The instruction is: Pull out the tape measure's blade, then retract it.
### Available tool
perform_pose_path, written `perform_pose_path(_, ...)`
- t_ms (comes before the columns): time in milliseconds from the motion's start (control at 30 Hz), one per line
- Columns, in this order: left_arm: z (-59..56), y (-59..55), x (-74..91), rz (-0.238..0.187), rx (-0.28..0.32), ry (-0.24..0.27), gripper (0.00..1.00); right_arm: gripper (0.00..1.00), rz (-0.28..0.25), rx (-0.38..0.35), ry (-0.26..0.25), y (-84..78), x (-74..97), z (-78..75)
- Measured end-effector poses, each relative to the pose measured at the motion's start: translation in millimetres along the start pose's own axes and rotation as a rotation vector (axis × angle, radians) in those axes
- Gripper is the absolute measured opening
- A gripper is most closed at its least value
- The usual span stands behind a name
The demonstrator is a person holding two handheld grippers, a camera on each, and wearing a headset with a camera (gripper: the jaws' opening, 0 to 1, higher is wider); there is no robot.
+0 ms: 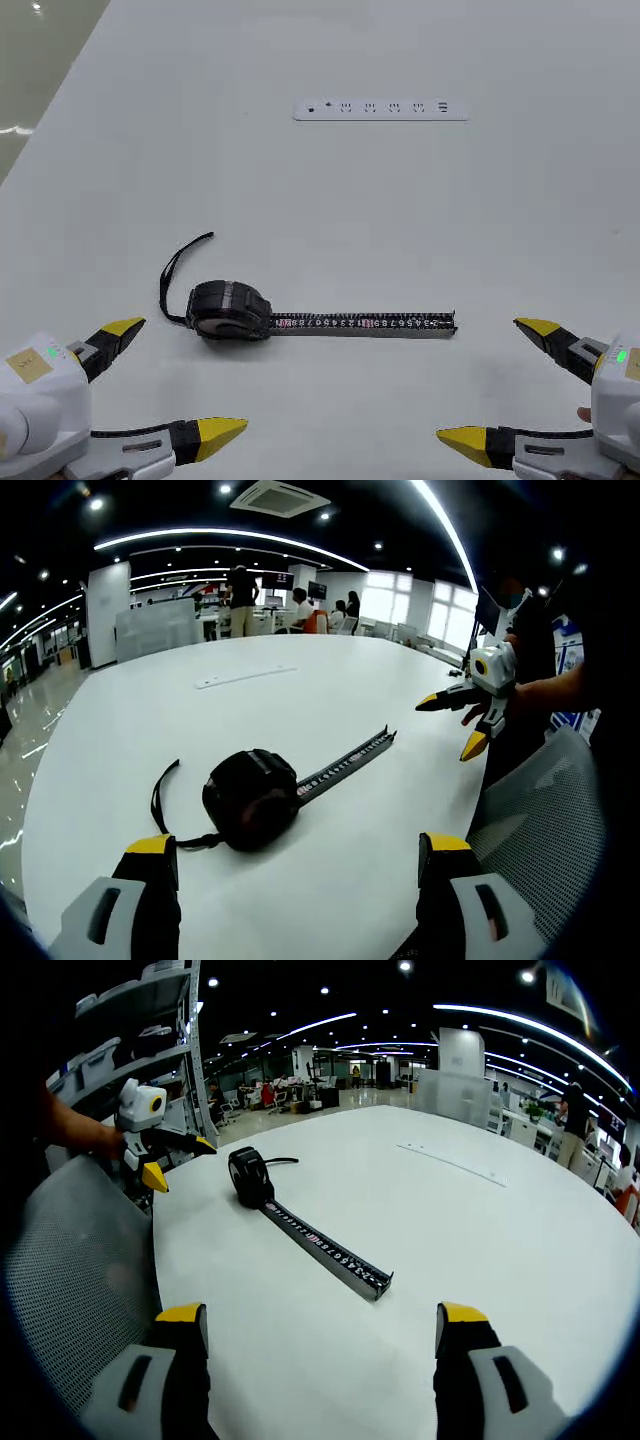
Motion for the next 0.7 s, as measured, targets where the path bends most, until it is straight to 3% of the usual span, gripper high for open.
perform_pose_path(133, -5.1, 3.4, 0.2, -0.003, 0.030, 0.009, 1.00, 0.98, -0.006, -0.005, 0.003, 2.0, 0.6, 5.3)
perform_pose_path(700, -11.2, 6.2, 4.7, -0.023, 0.030, 0.048, 1.00, 0.97, -0.010, -0.017, 0.007, 6.7, 2.9, 8.0)
Point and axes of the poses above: the centre of the closed fingertips' face, and the gripper's own axes: x roughly backward along the fingers, z roughly to its left, y roughly out of its top, the point moved 4 cm from there along x, roughly backward along the fingers, and after that the axes turned 5 degrees about -x, right-handed, at the moved point
